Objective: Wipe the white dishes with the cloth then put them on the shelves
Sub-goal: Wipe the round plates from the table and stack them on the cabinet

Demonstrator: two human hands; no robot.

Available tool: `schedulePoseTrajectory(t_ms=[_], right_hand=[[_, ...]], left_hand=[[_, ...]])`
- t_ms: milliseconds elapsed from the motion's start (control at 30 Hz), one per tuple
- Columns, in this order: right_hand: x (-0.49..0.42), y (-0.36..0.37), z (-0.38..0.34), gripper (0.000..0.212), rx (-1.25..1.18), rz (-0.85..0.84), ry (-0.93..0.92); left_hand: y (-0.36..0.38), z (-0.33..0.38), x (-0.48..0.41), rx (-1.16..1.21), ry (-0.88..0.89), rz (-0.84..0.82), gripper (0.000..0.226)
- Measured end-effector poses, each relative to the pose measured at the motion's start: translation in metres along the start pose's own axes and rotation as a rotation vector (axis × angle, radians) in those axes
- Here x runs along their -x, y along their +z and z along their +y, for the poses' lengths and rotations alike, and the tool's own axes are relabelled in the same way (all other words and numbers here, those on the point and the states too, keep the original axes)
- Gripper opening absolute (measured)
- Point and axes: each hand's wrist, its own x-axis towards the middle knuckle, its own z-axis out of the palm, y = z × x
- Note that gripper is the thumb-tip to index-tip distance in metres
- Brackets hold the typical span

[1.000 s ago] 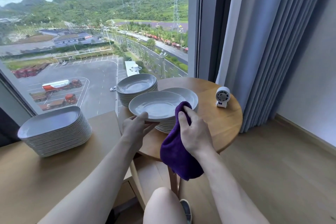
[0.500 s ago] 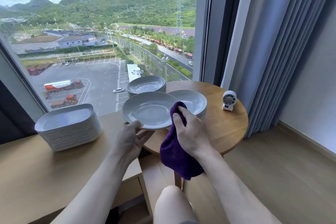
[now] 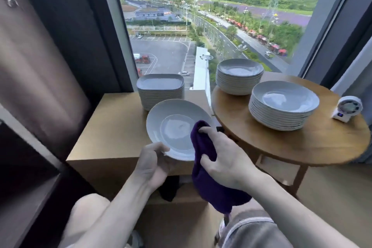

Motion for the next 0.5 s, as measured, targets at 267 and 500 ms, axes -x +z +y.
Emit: schedulePoseTrajectory(t_ms=[267,500], right_hand=[[0.023,0.065,-0.028,0.063,0.232,-0.207,-0.192],[0.041,0.075,-0.035,0.055,0.253,-0.367,-0.334]], left_hand=[[-0.052,0.004,0.051,0.119,0.023,-0.003,0.053],[-0.047,-0.012,0.059,-0.082,-0.036,0.036,0.076]])
